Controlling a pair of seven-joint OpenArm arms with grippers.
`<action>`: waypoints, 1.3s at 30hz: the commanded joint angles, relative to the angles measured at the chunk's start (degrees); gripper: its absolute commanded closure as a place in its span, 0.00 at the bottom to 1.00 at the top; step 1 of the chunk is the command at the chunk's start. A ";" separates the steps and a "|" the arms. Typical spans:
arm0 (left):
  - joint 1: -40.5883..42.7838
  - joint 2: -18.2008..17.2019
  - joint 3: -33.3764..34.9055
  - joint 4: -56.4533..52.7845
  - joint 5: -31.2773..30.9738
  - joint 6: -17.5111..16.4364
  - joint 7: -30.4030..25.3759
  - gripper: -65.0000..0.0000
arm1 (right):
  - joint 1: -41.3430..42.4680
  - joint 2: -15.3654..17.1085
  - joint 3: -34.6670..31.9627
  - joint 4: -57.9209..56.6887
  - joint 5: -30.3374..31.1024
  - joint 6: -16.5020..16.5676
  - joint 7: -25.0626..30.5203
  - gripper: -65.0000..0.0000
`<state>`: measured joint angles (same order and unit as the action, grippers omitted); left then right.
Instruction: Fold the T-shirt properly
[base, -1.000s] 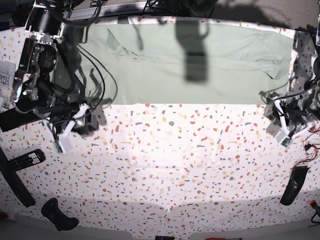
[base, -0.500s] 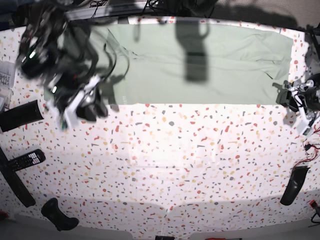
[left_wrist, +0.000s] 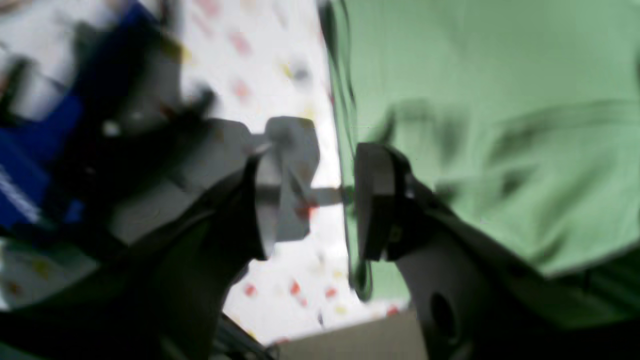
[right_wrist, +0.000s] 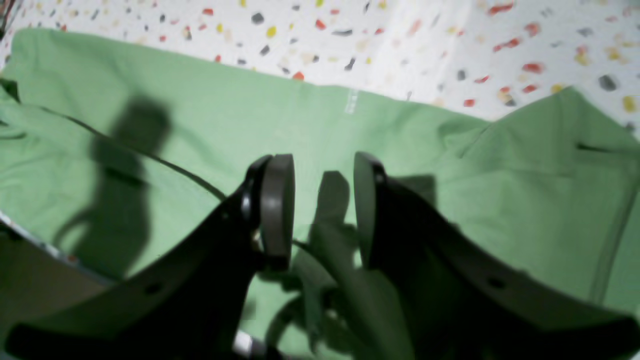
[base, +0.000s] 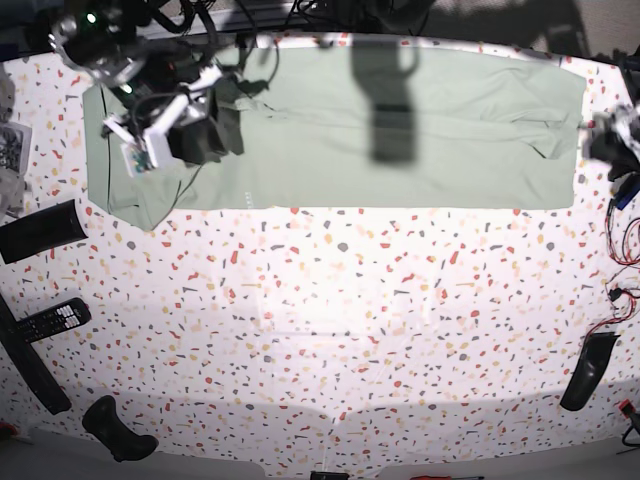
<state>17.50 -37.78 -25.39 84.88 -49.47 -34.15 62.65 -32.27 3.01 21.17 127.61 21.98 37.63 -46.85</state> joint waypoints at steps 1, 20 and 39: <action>0.26 -1.44 -0.61 0.81 -1.07 -0.46 -0.70 0.61 | -0.48 0.31 1.11 2.25 0.72 0.07 1.29 0.69; -4.68 -1.46 -0.61 -15.06 -18.03 -4.26 5.05 0.49 | -1.25 0.33 10.64 5.60 7.23 0.83 -3.56 0.69; -5.14 3.04 -0.59 -19.82 -29.18 -5.85 14.03 0.49 | -1.20 0.35 10.64 5.60 10.19 0.96 -5.25 0.69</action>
<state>12.67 -33.15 -25.58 64.60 -78.24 -39.70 76.31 -33.36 3.01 31.62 132.07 31.51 37.98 -53.47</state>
